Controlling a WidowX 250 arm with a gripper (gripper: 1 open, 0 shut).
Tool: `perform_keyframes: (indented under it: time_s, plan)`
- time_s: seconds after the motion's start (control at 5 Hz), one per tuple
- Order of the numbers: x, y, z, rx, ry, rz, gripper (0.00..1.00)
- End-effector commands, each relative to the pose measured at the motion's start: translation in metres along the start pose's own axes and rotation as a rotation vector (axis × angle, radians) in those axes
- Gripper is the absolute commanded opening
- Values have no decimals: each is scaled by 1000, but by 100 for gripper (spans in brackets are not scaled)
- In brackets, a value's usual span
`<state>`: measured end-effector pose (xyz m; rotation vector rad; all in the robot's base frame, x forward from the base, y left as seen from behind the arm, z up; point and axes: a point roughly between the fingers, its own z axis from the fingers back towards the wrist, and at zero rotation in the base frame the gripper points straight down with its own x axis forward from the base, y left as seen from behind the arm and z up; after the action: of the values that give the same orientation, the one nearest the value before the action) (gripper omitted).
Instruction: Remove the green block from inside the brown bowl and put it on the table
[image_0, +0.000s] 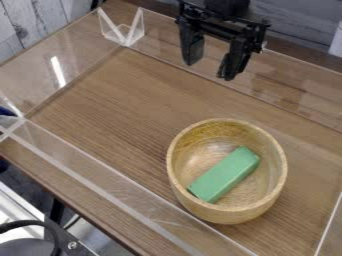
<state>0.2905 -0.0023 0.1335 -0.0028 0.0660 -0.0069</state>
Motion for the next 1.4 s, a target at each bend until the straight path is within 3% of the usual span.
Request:
perform_keyframes:
  time_s: [0.0,0.2,0.8,1.2]
  plan:
    - [15,-3,-1,4,-20,-10,100]
    - [24,-3,5,4,-41,-14,100]
    - [16,5,28,-30,-93,-3,100]
    - [16,8,23,-68,-113,-18,100]
